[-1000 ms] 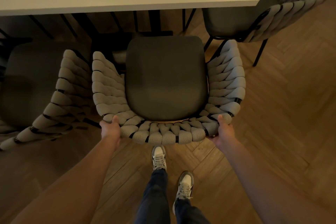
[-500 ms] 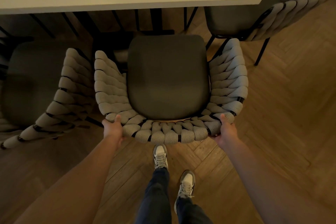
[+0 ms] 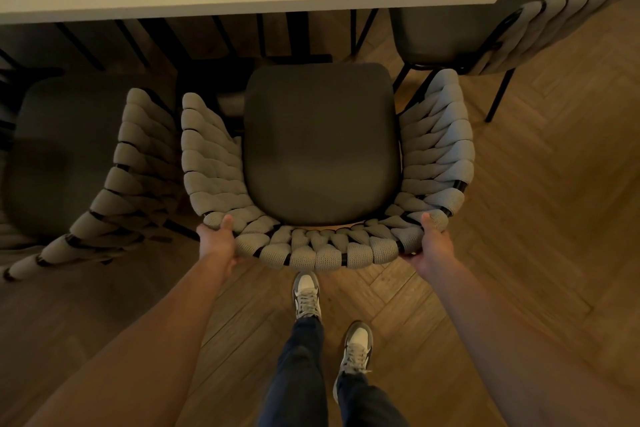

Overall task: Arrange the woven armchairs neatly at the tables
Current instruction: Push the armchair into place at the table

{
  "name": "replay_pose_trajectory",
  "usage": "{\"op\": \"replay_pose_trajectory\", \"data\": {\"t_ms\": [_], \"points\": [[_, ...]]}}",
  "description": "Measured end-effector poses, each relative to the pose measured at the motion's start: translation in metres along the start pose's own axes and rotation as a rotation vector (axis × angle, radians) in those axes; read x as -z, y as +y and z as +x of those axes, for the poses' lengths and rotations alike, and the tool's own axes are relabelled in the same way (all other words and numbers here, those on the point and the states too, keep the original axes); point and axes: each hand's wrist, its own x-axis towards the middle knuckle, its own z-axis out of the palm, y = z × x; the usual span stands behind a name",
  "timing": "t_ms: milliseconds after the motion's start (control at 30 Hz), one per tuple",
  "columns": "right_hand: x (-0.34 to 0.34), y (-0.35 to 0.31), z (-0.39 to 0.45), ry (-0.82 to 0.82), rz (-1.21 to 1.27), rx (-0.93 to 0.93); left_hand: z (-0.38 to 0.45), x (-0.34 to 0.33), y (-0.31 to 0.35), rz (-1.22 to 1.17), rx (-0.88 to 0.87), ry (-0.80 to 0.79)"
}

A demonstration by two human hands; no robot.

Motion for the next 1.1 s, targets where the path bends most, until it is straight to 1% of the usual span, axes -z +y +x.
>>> {"op": "replay_pose_trajectory", "data": {"t_ms": [233, 367, 567, 667, 767, 867, 1100], "points": [[0.013, 0.015, -0.012, -0.054, -0.06, 0.075, -0.02, 0.014, -0.01, -0.087, -0.004, -0.044], [0.024, 0.038, -0.028, -0.146, -0.133, 0.107, -0.057, 0.03, -0.032, -0.107, -0.028, -0.042], [0.029, 0.104, -0.077, -0.254, -0.41, 0.084, -0.105, 0.093, -0.073, -0.102, -0.178, 0.073], [0.025, 0.132, -0.098, -0.341, -0.528, 0.092, -0.106, 0.132, -0.085, -0.117, -0.175, 0.128], [0.005, 0.155, -0.116, -0.384, -0.587, 0.096, -0.09, 0.175, -0.09, -0.128, -0.153, 0.158], [-0.033, 0.184, -0.136, -0.401, -0.624, 0.105, -0.068, 0.222, -0.088, -0.142, -0.145, 0.158], [-0.132, 0.283, -0.187, -0.435, -0.677, 0.067, 0.005, 0.344, -0.064, -0.197, -0.097, 0.149]]}}
